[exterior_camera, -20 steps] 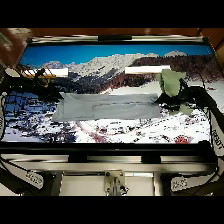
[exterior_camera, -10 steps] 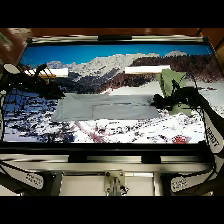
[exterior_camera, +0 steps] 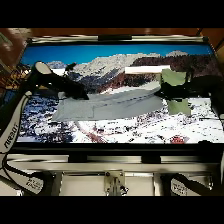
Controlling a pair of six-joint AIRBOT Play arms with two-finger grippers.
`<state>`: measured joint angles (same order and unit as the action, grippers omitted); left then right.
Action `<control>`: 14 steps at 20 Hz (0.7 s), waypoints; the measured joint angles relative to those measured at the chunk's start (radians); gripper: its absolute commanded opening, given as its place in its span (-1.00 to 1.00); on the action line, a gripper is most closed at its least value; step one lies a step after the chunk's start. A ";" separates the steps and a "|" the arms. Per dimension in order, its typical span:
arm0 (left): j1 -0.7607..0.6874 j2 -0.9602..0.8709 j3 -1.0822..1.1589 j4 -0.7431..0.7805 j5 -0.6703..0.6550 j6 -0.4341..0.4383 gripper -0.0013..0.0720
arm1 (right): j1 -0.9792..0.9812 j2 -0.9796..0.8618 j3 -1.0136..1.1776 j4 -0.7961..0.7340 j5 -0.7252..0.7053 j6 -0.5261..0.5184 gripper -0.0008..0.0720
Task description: Fold the shirts.
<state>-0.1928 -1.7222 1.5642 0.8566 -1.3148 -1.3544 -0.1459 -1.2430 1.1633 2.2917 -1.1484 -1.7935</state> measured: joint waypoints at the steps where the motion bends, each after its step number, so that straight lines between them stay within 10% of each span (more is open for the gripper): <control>1: -0.048 0.000 -0.015 -0.004 0.030 -0.010 -0.87 | 0.000 0.047 0.000 0.001 -0.016 0.016 -0.81; 14: -0.430 -0.121 -0.061 -0.339 0.431 -0.045 -0.88 | 0.000 0.372 0.003 0.163 -0.070 0.145 -0.81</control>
<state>-0.6228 -1.8427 1.5032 0.5179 -0.8841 -1.3998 -0.1463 -0.8707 1.1664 2.4550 -1.2182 -1.6482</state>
